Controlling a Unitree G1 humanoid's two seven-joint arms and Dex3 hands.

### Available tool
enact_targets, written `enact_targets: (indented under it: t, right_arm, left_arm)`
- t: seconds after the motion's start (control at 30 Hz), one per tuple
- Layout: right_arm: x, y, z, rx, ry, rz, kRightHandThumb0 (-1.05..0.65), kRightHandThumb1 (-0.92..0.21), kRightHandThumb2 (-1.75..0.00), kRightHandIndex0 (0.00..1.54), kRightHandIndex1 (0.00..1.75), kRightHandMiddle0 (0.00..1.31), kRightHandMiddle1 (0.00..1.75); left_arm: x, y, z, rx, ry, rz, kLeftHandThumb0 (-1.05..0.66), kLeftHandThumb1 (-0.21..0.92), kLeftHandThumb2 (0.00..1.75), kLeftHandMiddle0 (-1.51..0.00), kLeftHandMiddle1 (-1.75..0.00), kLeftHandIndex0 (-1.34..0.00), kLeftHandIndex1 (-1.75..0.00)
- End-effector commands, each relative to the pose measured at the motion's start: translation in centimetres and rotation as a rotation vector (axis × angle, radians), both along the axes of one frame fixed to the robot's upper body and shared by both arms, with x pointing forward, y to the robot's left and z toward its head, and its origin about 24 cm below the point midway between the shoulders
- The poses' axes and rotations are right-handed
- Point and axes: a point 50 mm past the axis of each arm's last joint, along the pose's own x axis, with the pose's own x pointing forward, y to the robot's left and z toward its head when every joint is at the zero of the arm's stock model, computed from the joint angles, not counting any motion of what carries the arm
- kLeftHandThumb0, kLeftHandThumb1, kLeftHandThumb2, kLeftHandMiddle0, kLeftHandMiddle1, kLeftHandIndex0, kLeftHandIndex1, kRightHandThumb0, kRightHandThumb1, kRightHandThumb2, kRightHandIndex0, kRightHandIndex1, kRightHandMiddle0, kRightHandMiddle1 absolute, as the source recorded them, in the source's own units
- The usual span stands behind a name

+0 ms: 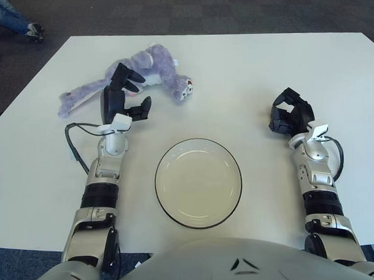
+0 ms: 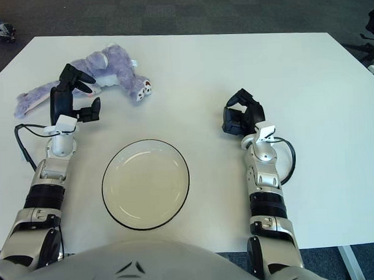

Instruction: Put the doll into the plate.

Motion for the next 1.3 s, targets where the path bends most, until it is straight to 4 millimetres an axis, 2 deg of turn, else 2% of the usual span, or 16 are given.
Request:
enact_targets:
  t: [0.0,0.37,0.4,0.43,0.5,0.53,0.6,0.67,0.7,0.77,0.87,0.9,1.0,1.03,1.13,1.27]
  right_arm:
    - [0.0,-0.1,-0.3,-0.002,0.019,-0.006,-0.46,-0.37,-1.25,1.23,1.75,0.57,1.75]
    - [0.1,0.2,-0.3,-0.001,0.019,-0.003,-0.46,-0.37,-1.25,1.23,1.75,0.57,1.75]
    - [0.1,0.2,-0.3,0.0,0.019,-0.003,-0.46,-0.37,-1.25,1.23,1.75,0.57,1.75]
    - [0.1,0.2,-0.4,0.0,0.019,-0.004,-0.46,-0.37,-1.25,1.23,1.75,0.57,1.75]
    - [0.1,0.2,-0.4,0.0,0.021,-0.006,-0.46,-0.37,-1.25,1.23,1.75,0.57,1.75]
    - [0.1,0.3,-0.4,0.0,0.021,-0.007,-0.46,-0.37,-1.25,1.23,1.75,0.57,1.75]
    - [0.1,0.3,-0.4,-0.001,0.023,-0.01,-0.46,-0.37,-1.25,1.23,1.75,0.57,1.75]
    - [0.1,0.3,-0.4,-0.002,0.026,-0.013,-0.46,-0.37,-1.25,1.23,1.75,0.57,1.75]
    - [0.1,0.3,-0.4,-0.003,0.028,-0.015,-0.46,-0.37,-1.25,1.23,1.75,0.57,1.75]
    - [0.1,0.4,-0.4,-0.006,0.035,-0.018,-0.46,-0.37,-1.25,1.22,1.75,0.57,1.75]
    - [0.1,0.4,-0.4,-0.008,0.039,-0.019,-0.46,-0.37,-1.25,1.22,1.75,0.57,1.75]
    - [0.1,0.4,-0.3,-0.009,0.04,-0.019,-0.46,-0.36,-1.25,1.22,1.75,0.57,1.75]
    - [0.1,0.4,-0.3,-0.011,0.044,-0.019,-0.46,-0.36,-1.26,1.22,1.75,0.57,1.75]
    - [0.1,0.5,-0.3,-0.012,0.046,-0.019,-0.46,-0.36,-1.26,1.22,1.75,0.57,1.75]
    - [0.1,0.5,-0.3,-0.013,0.051,-0.02,-0.46,-0.36,-1.26,1.21,1.75,0.57,1.75]
    - [0.1,0.5,-0.3,-0.011,0.058,-0.02,-0.46,-0.36,-1.26,1.21,1.75,0.57,1.75]
  left_arm:
    - [-0.1,0.5,0.9,0.077,-0.041,0.036,-0.01,0.3,1.35,-0.52,-1.75,-0.5,-1.75]
    - [-0.1,1.9,1.9,0.25,-0.041,0.123,-0.01,0.54,1.06,-0.34,-1.75,-0.32,-1.75]
    - [-0.1,2.0,2.0,0.266,-0.041,0.131,-0.01,0.65,0.9,-0.31,-1.75,-0.28,-1.67]
    - [-0.1,2.2,2.1,0.292,-0.048,0.144,-0.01,0.69,0.83,-0.3,-1.75,-0.27,-1.65]
    - [-0.1,2.4,2.3,0.333,-0.06,0.167,-0.22,0.81,0.67,-0.17,-1.75,-0.23,-1.71]
    - [-0.1,2.5,2.3,0.35,-0.065,0.176,-0.4,0.8,0.66,-0.12,-1.74,-0.15,-1.64]
    - [0.1,2.7,2.5,0.382,-0.065,0.191,-0.57,0.76,0.7,-0.06,-1.71,-0.08,-1.55]
    - [0.2,2.9,2.6,0.407,-0.055,0.196,-0.66,0.74,0.72,-0.03,-1.66,-0.04,-1.45]
    - [0.3,3.0,2.6,0.419,-0.045,0.195,-0.71,0.71,0.72,-0.02,-1.57,-0.02,-1.31]
    - [0.5,3.3,2.6,0.445,-0.016,0.194,-0.75,0.69,0.72,-0.01,-1.4,-0.01,-1.09]
    - [0.6,3.4,2.7,0.48,0.015,0.199,-0.77,0.68,0.72,0.0,-1.29,0.0,-0.96]
    - [0.6,3.5,2.7,0.495,0.026,0.201,-0.77,0.67,0.72,0.0,-1.21,0.0,-0.9]
    - [0.7,3.8,2.7,0.543,0.073,0.211,-0.78,0.66,0.71,0.0,-1.07,0.0,-0.8]
    - [0.7,3.9,2.7,0.558,0.09,0.214,-0.78,0.66,0.71,0.0,-0.95,0.0,-0.75]
    - [0.9,4.1,2.7,0.589,0.129,0.224,-0.79,0.66,0.7,0.0,-0.76,0.0,-0.65]
    - [1.1,4.3,2.7,0.615,0.162,0.229,-0.82,0.67,0.68,0.0,-0.56,0.0,-0.57]
